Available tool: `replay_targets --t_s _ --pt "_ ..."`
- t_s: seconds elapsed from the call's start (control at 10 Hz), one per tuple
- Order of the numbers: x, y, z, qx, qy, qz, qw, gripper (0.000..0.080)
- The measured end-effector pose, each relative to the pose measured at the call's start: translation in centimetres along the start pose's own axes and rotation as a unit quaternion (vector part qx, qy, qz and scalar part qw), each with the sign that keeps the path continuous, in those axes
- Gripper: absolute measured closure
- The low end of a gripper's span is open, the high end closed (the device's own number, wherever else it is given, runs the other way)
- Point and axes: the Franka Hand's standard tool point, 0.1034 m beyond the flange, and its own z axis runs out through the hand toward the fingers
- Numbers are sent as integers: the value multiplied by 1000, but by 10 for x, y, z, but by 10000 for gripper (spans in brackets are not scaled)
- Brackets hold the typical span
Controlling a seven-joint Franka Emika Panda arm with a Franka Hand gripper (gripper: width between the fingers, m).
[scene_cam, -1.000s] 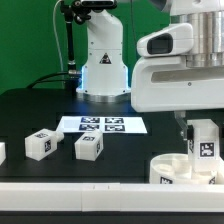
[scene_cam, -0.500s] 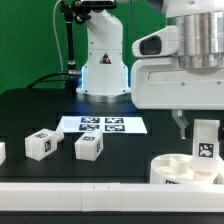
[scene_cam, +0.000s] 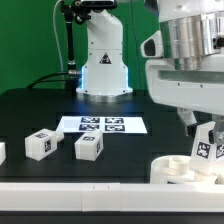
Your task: Assemble stool
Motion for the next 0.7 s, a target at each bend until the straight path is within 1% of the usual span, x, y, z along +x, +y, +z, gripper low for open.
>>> replay_targets --t_s 0.2,0.3,0.6,0.7 --pt "-3 0 1 4 -11 91 996 456" --pt "-2 -1 0 5 -16 116 993 456" --pt "-3 0 1 6 -19 127 992 456" --pt "-3 -1 0 5 -19 124 992 272"
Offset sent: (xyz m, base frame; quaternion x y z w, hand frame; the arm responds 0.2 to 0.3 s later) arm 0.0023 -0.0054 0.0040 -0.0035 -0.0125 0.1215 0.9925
